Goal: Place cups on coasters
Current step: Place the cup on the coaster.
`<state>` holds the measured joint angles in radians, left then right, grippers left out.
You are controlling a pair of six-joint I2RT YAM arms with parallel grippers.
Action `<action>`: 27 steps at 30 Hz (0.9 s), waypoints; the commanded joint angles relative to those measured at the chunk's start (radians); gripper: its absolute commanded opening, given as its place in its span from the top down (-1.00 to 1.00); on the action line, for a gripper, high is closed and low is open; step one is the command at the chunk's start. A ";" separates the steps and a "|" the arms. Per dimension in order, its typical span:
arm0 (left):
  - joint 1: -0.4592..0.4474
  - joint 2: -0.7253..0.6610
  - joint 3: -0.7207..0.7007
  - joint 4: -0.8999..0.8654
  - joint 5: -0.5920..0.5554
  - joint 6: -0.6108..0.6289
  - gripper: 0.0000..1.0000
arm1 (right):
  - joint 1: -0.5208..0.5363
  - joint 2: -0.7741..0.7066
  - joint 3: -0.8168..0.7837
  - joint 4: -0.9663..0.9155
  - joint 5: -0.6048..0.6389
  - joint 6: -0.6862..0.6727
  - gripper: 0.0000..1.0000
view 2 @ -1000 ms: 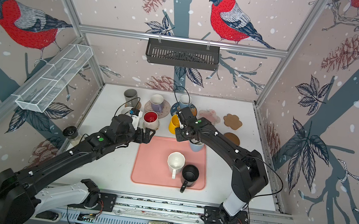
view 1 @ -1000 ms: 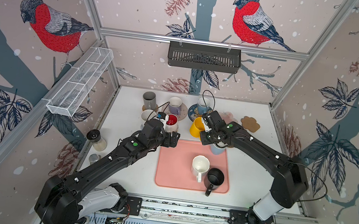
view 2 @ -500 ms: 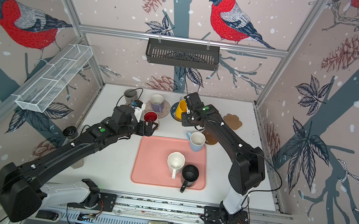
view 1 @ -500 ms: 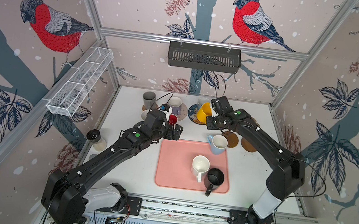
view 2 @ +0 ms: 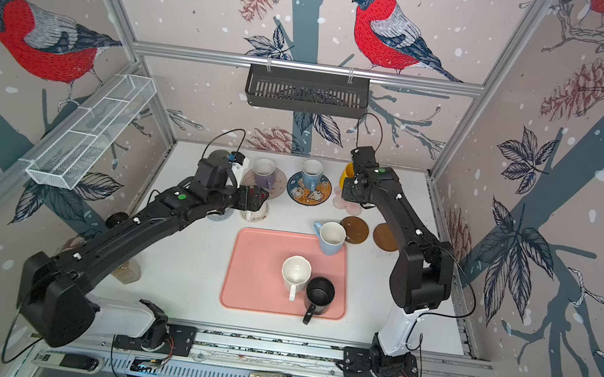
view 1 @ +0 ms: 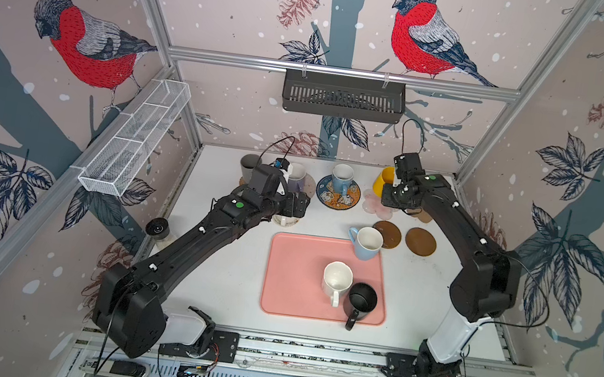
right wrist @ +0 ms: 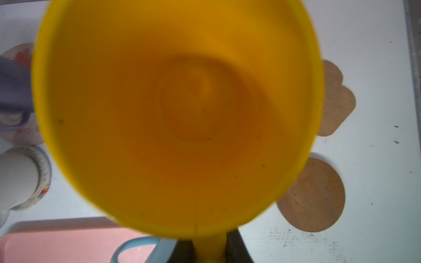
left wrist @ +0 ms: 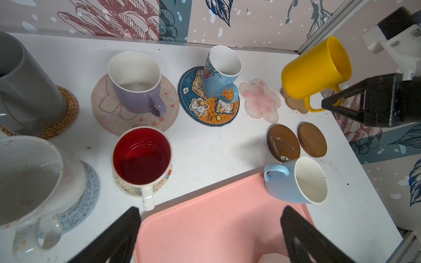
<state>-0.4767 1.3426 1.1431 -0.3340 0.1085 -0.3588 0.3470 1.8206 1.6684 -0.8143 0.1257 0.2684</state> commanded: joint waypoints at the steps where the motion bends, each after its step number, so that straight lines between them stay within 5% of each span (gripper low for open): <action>1: 0.006 0.026 0.019 -0.019 0.004 0.029 -0.93 | -0.028 0.033 0.028 0.087 0.025 -0.001 0.96; 15: 0.017 0.104 0.058 -0.038 -0.053 0.096 -0.94 | -0.089 0.289 0.204 0.072 -0.017 -0.031 0.96; 27: 0.019 0.118 0.025 -0.019 -0.056 0.104 -0.94 | -0.062 0.285 0.104 0.103 -0.004 -0.031 0.96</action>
<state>-0.4610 1.4601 1.1778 -0.3553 0.0513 -0.2646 0.2764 2.1319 1.7966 -0.7620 0.1032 0.2390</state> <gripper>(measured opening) 0.966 0.179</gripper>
